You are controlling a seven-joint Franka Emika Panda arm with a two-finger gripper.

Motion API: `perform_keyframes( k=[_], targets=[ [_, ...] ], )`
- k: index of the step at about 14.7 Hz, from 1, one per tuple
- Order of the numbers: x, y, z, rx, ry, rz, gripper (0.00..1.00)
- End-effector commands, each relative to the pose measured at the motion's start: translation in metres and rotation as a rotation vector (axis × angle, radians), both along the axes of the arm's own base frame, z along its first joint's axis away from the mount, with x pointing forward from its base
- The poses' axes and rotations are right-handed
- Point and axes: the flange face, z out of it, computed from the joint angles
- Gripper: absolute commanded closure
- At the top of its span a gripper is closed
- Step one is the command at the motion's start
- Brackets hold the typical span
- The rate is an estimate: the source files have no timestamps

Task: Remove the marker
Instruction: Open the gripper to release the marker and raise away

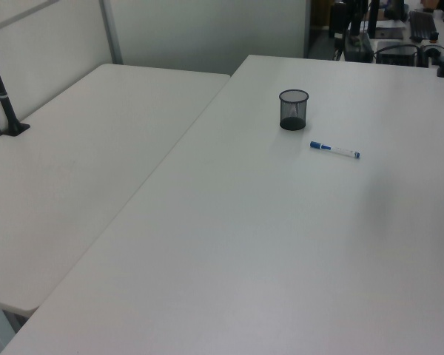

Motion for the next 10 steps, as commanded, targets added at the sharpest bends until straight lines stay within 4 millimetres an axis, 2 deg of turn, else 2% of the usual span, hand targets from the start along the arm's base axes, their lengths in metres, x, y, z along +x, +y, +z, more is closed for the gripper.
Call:
perform_keyframes(
  k=[1, 4, 10],
  targets=[
    [0.000, -0.002, -0.012, 0.013, -0.002, 0.020, 0.00],
    [0.012, -0.001, -0.020, -0.007, -0.052, 0.127, 0.00],
    [0.015, -0.004, -0.019, -0.013, -0.061, 0.122, 0.00]
  ],
)
